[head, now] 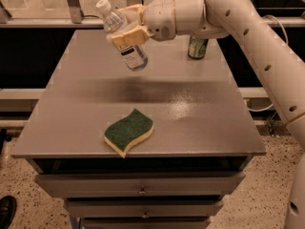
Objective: Place blue plastic bottle upright
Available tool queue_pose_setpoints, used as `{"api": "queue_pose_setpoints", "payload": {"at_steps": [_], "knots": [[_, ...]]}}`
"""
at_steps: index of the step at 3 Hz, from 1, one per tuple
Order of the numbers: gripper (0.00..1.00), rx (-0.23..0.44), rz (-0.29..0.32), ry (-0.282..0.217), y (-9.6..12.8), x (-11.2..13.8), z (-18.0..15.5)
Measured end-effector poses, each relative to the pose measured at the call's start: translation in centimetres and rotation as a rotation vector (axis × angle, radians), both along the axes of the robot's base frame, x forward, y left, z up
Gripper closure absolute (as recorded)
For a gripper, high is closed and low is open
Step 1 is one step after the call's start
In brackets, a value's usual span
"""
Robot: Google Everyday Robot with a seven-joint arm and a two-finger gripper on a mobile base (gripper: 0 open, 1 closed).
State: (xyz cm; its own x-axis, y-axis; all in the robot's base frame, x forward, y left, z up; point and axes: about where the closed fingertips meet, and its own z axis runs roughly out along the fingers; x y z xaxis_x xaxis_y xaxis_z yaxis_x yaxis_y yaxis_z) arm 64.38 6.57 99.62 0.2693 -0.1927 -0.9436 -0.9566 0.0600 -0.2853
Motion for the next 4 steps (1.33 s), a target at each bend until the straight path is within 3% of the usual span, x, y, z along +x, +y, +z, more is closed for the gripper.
{"api": "queue_pose_setpoints", "payload": {"at_steps": [3,4], "knots": [[1.0,0.194,0.013,0.119,-0.4,-0.5,-3.5],[1.0,0.242,0.018,0.113,-0.9,0.0,-4.0]]}}
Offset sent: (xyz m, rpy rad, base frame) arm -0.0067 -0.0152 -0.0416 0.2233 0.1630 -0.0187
